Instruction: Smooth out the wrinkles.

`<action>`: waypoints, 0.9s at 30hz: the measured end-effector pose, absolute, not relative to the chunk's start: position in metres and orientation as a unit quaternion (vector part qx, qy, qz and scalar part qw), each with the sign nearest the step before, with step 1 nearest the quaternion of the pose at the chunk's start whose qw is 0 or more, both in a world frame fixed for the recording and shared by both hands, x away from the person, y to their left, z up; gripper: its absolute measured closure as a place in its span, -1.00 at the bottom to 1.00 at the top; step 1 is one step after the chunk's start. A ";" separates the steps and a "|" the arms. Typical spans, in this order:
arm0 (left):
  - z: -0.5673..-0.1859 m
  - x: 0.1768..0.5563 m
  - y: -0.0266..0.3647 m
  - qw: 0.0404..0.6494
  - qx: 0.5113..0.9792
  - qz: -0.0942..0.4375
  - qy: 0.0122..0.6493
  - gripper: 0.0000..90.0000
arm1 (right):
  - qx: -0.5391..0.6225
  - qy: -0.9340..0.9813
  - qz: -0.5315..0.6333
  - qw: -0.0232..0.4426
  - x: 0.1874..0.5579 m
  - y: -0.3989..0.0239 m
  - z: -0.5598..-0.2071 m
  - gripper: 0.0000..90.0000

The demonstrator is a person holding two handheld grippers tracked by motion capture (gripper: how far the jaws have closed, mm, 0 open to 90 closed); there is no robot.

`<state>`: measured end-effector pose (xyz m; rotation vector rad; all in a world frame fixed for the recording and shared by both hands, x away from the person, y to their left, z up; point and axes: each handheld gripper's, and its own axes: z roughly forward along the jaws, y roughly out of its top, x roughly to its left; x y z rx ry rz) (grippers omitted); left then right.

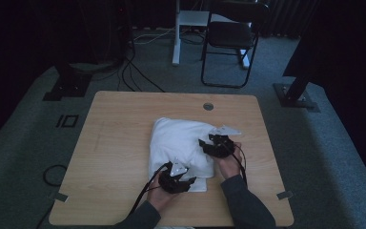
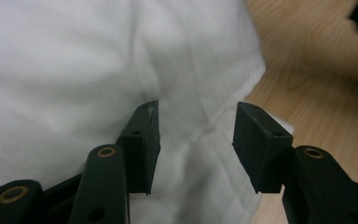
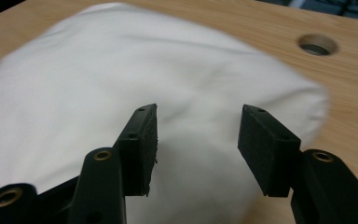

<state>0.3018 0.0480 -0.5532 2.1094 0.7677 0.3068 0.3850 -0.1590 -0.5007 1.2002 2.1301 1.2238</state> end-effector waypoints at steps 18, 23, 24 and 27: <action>-0.563 0.299 0.087 0.400 0.837 0.127 0.352 0.09 | 0.428 0.793 0.412 0.134 0.415 -0.122 -0.549 0.01; -0.562 0.303 0.097 0.401 0.828 0.134 0.368 0.09 | 0.422 0.797 0.412 0.129 0.429 -0.108 -0.547 -0.02; -0.562 0.303 0.099 0.402 0.826 0.138 0.370 0.09 | 0.419 0.798 0.412 0.133 0.430 -0.107 -0.546 -0.05; -0.559 0.301 0.104 0.407 0.820 0.145 0.374 0.09 | 0.423 0.793 0.416 0.138 0.428 -0.109 -0.542 -0.10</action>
